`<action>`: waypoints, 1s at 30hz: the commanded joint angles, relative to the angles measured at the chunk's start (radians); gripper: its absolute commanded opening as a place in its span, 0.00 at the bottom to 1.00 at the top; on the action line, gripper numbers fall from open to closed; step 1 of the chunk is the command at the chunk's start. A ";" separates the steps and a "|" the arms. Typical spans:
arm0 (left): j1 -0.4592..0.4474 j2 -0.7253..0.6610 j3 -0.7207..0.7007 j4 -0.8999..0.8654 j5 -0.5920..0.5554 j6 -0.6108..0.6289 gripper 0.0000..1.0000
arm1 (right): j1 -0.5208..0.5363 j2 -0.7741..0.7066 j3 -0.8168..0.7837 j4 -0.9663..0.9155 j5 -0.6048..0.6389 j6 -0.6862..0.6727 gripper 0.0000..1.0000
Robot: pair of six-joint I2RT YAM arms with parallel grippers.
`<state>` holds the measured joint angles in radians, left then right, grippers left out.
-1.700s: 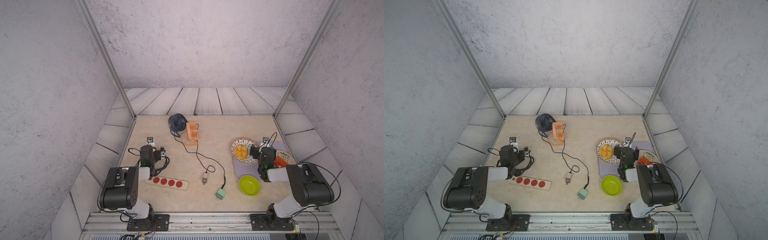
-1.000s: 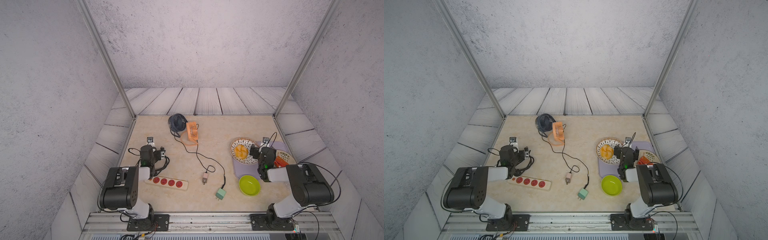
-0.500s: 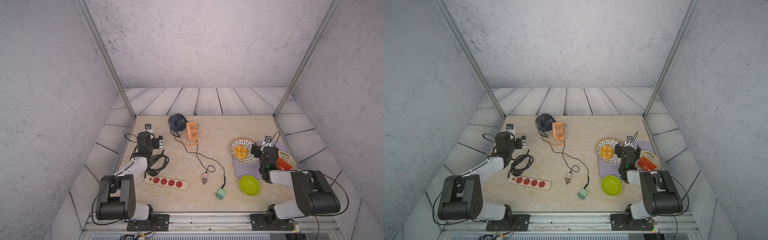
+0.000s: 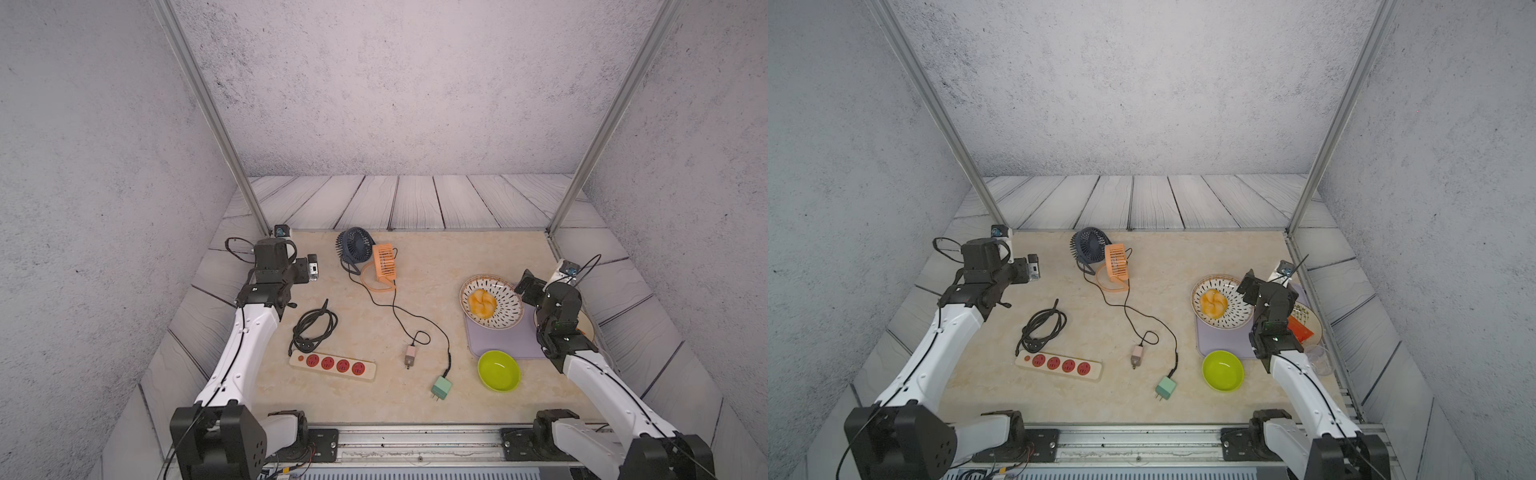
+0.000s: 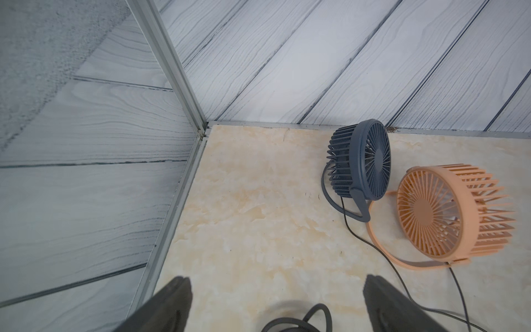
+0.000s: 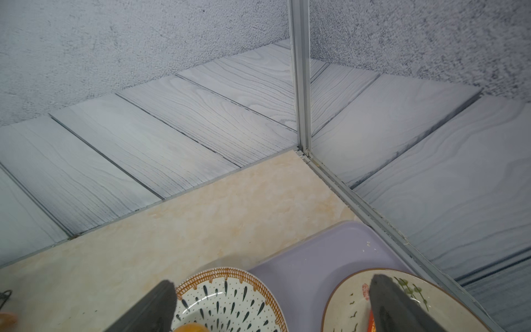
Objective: Plug the desk fan into the power strip
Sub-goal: Adjust the socket at the center of the board.
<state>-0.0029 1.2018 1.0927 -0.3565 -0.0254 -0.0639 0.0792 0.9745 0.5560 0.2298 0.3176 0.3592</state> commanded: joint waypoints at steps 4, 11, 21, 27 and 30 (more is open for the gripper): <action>0.048 -0.086 -0.058 -0.110 0.232 -0.049 1.00 | 0.002 -0.033 0.055 -0.204 -0.289 0.025 0.99; 0.075 -0.071 -0.057 -0.090 0.171 -0.057 1.00 | 0.222 0.036 0.141 -0.261 -0.333 -0.080 0.99; 0.092 -0.075 -0.072 -0.090 0.163 -0.095 1.00 | 0.588 0.229 0.274 -0.260 -0.359 -0.220 0.99; 0.110 -0.071 -0.048 -0.105 0.113 -0.120 1.00 | 0.768 0.378 0.368 -0.296 -0.386 -0.324 0.99; 0.117 -0.072 -0.036 -0.122 0.115 -0.130 1.00 | 0.842 0.454 0.410 -0.294 -0.389 -0.367 0.99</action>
<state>0.1009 1.1332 1.0313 -0.4629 0.1081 -0.1738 0.8730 1.3735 0.9245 -0.0490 -0.0498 0.0620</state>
